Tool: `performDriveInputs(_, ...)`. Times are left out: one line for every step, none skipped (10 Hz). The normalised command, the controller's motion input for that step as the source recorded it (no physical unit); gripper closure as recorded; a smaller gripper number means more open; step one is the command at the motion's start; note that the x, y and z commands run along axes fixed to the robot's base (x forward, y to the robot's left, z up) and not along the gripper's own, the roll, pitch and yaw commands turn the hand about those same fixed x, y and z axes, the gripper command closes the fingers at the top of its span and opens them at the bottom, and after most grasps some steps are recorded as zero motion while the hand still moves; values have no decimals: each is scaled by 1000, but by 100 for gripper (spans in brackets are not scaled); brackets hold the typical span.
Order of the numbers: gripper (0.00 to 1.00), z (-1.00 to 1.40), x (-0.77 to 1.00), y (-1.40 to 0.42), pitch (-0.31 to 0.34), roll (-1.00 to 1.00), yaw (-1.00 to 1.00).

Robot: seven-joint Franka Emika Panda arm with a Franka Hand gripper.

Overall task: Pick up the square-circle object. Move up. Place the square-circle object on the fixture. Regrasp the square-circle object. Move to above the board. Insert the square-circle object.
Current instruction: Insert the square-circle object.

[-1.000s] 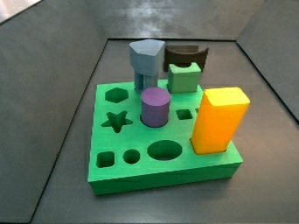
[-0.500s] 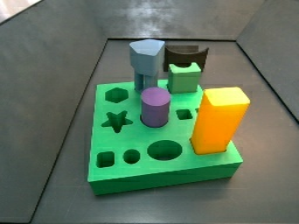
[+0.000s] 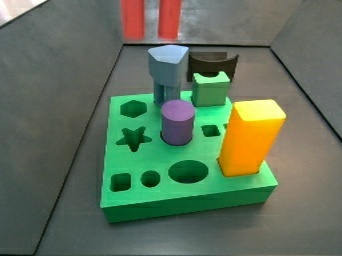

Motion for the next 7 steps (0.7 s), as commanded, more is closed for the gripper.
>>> performDriveInputs(100, -723, 0, -529, 0, 73, 640)
performDriveInputs(100, -760, 0, -677, 0, 86, 500)
performDriveInputs(100, -594, -100, -774, -27, 99, 429)
performDriveInputs(100, -529, -126, -777, -70, 91, 423)
performDriveInputs(100, -503, -123, -817, -94, 77, 380)
performDriveInputs(100, -469, -106, -843, -134, 56, 340)
performDriveInputs(100, -343, -83, -760, -220, 0, 380)
